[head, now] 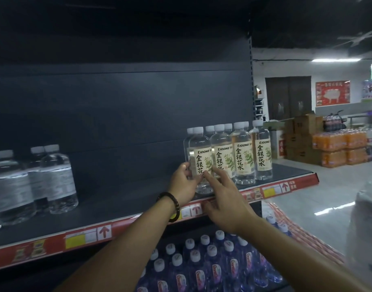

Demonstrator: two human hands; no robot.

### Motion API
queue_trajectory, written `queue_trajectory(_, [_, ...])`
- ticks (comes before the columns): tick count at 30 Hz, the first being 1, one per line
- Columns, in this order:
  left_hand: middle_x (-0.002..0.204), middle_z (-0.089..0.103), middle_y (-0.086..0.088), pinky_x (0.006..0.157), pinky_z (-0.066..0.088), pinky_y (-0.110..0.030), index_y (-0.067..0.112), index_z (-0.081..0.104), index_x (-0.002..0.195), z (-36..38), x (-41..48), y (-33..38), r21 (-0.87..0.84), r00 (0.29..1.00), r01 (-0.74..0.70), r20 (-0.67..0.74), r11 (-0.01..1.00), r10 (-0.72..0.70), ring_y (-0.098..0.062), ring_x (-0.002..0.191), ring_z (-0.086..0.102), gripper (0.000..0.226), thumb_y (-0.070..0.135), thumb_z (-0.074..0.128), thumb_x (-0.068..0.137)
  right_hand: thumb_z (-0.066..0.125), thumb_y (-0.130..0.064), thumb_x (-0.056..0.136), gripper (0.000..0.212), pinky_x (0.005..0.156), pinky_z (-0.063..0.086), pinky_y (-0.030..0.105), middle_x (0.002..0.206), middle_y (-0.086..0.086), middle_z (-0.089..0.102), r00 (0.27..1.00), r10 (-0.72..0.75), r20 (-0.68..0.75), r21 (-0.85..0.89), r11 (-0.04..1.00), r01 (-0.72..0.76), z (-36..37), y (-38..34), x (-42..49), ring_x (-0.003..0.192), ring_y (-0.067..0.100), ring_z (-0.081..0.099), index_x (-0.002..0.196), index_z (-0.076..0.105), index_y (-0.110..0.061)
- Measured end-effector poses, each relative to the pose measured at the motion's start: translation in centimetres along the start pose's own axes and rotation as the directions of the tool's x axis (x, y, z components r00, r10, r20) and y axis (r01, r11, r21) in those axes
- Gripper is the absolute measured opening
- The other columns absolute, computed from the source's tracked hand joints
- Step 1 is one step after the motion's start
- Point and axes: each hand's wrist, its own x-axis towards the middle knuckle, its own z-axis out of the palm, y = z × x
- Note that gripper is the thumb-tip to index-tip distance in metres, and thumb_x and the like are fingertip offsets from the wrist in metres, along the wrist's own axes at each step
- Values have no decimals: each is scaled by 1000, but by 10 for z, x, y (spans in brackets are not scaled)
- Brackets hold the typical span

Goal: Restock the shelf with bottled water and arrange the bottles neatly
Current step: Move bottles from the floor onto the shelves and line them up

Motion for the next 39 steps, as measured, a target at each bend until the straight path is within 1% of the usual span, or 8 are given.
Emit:
queue_trajectory(5, [121, 73, 4, 69, 52, -10, 18, 56, 136, 5, 1, 0, -2, 1000, -15, -17, 1000, 15, -1, 101, 67, 40, 16, 71, 99, 64, -31, 91, 89, 111, 50, 45, 172, -10, 3, 1000, 17, 20, 14, 1000, -17, -3, 1, 0, 150, 25, 38, 168, 18, -26])
queue_trajectory(9, [118, 72, 4, 73, 53, -13, 22, 54, 134, -3, -1, -1, -8, 1000, -13, -7, 1000, 13, -3, 100, 68, 40, 16, 72, 98, 63, -29, 91, 71, 110, 49, 45, 155, -3, 28, 998, -2, -65, 6, 1000, 2, -2, -8, 0, 136, 20, 46, 157, 37, -24])
queue_trajectory(18, [112, 67, 15, 82, 48, -10, 29, 64, 112, -147, -49, -25, 383, 968, -73, -195, 921, 158, 0, 100, 67, 27, 9, 68, 96, 66, -11, 87, 43, 101, 50, 30, 119, -3, 61, 991, -106, -85, 287, 949, 127, 47, -90, 37, 110, 13, 61, 129, 64, -19])
queue_trajectory(23, [121, 61, 4, 83, 50, -16, 30, 61, 112, -252, -85, -51, 486, 896, 61, -411, 872, 166, -6, 96, 65, 32, 4, 67, 94, 65, -4, 93, 32, 84, 51, 12, 108, -2, 70, 995, -83, 47, 569, 821, 42, 90, -166, 66, 100, 11, 68, 116, 68, -25])
queue_trajectory(28, [129, 51, -2, 102, 54, -38, 26, 55, 129, -313, -101, -73, 485, 856, 171, -505, 858, 115, -14, 108, 59, 44, 6, 70, 92, 64, -8, 98, 40, 65, 46, 6, 127, 0, 63, 963, -28, 267, 643, 750, -156, 142, -232, 107, 98, 7, 64, 136, 59, -20])
queue_trajectory(32, [141, 48, 0, 110, 51, -44, 27, 46, 144, -329, -99, -84, 460, 877, 171, -474, 871, 78, -19, 124, 56, 61, 12, 73, 91, 60, -1, 97, 58, 99, 49, 25, 147, 9, 55, 949, -5, 316, 650, 730, -212, 171, -263, 137, 127, 18, 57, 152, 46, -13])
queue_trajectory(35, [143, 49, 2, 104, 52, -32, 28, 39, 151, -336, -95, -85, 407, 897, 183, -442, 895, 17, -15, 126, 56, 69, 13, 73, 94, 56, 6, 97, 59, 84, 49, 17, 137, 5, 58, 938, -10, 347, 707, 659, -254, 179, -283, 146, 113, 13, 60, 152, 40, -9])
queue_trajectory(39, [118, 59, 17, 72, 48, -6, 32, 42, 136, -339, -91, -81, 337, 912, 172, -411, 926, -20, 6, 96, 61, 58, 6, 72, 95, 53, 15, 93, 36, 75, 59, 22, 110, 5, 75, 925, -56, 377, 771, 573, -279, 183, -295, 153, 98, 16, 73, 120, 54, -9])
